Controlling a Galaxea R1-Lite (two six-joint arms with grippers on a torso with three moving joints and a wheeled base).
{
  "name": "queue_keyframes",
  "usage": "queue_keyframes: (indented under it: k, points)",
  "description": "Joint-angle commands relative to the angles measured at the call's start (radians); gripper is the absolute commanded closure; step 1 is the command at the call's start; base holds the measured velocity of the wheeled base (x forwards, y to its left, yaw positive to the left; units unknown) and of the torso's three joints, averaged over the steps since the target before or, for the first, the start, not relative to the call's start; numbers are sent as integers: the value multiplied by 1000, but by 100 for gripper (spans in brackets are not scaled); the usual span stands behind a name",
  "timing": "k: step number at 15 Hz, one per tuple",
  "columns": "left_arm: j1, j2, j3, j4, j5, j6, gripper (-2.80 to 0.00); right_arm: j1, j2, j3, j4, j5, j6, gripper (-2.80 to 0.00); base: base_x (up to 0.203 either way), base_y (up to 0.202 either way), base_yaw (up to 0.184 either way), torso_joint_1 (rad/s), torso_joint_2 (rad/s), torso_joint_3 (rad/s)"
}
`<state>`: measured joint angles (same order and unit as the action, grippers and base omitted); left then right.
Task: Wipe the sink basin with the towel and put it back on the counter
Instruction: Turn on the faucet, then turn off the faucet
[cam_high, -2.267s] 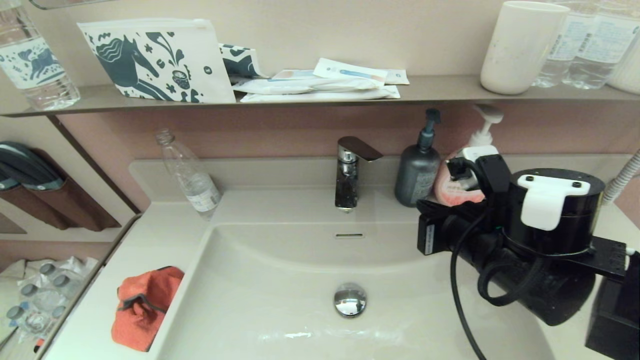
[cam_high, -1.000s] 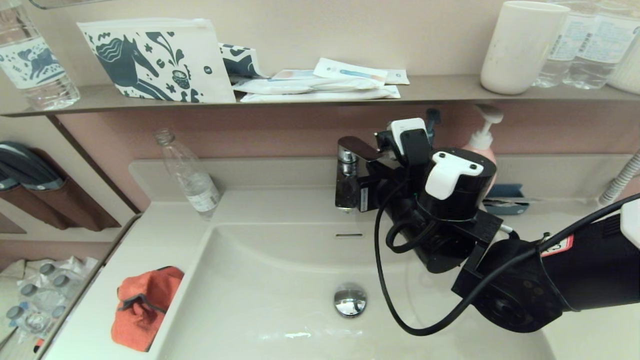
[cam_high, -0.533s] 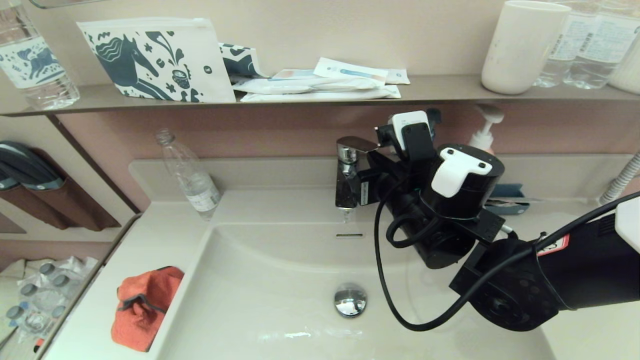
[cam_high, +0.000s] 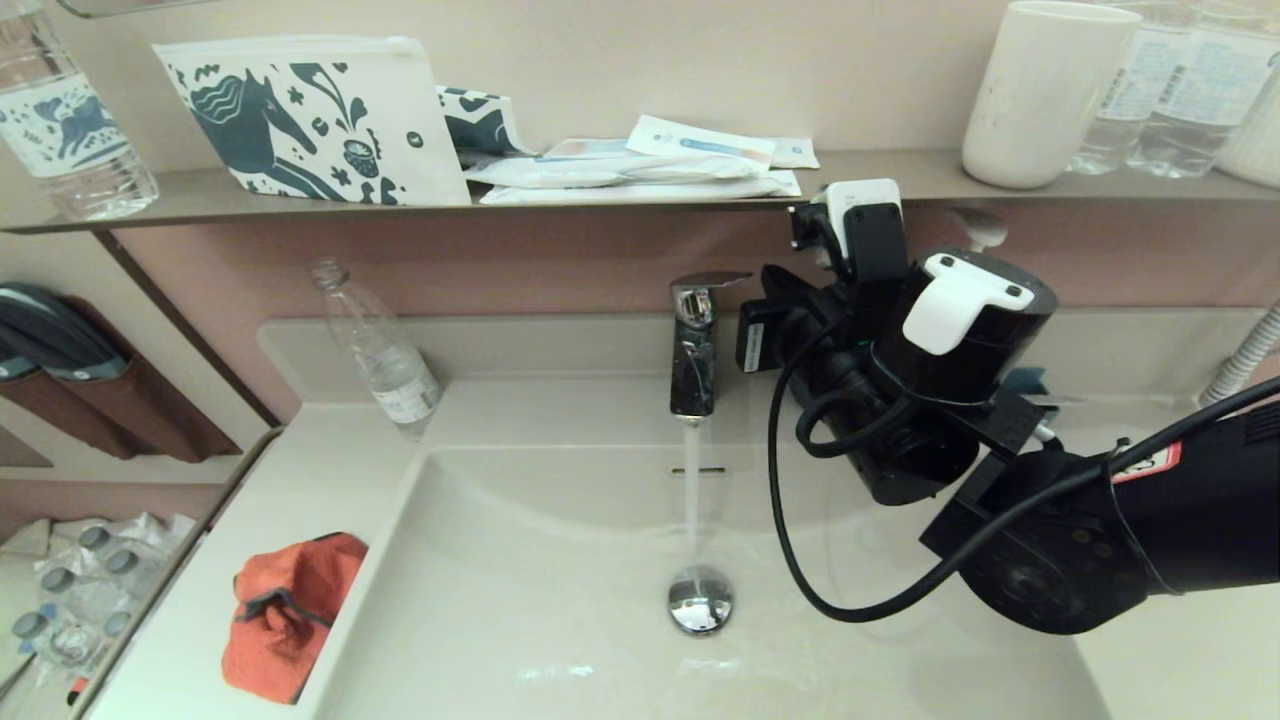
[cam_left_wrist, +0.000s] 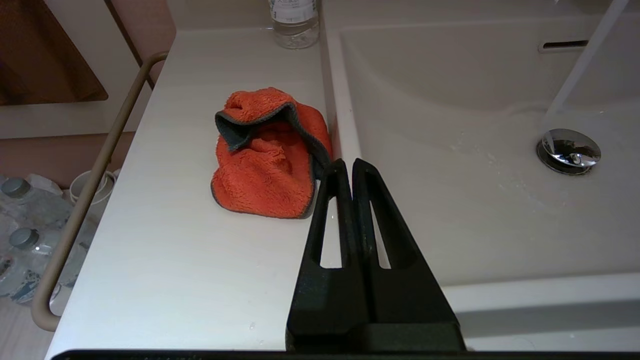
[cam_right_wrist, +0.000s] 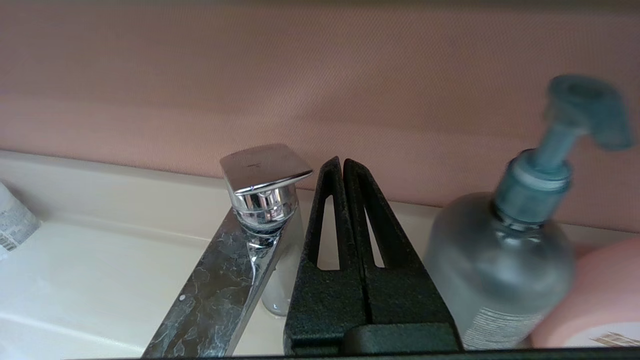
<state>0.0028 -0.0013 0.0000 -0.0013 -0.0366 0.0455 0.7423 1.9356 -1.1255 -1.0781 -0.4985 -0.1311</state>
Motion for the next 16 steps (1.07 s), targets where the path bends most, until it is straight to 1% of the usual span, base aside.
queue_keyframes:
  k: [1,6,10,16]
  points:
    - [0,1,0,0,0,0,0,1,-31,28,-3,-6,-2,0,0,0,0,0,0,0]
    - [0,1,0,0,0,0,0,-9,-108,60,4,-6,-4,0,0,0,0,0,0,0]
    - [0,1,0,0,0,0,0,-6,-103,58,4,-2,-5,0,0,0,0,0,0,0]
    - [0,1,0,0,0,0,0,-2,-62,-24,68,15,-16,0,0,0,0,0,0,0]
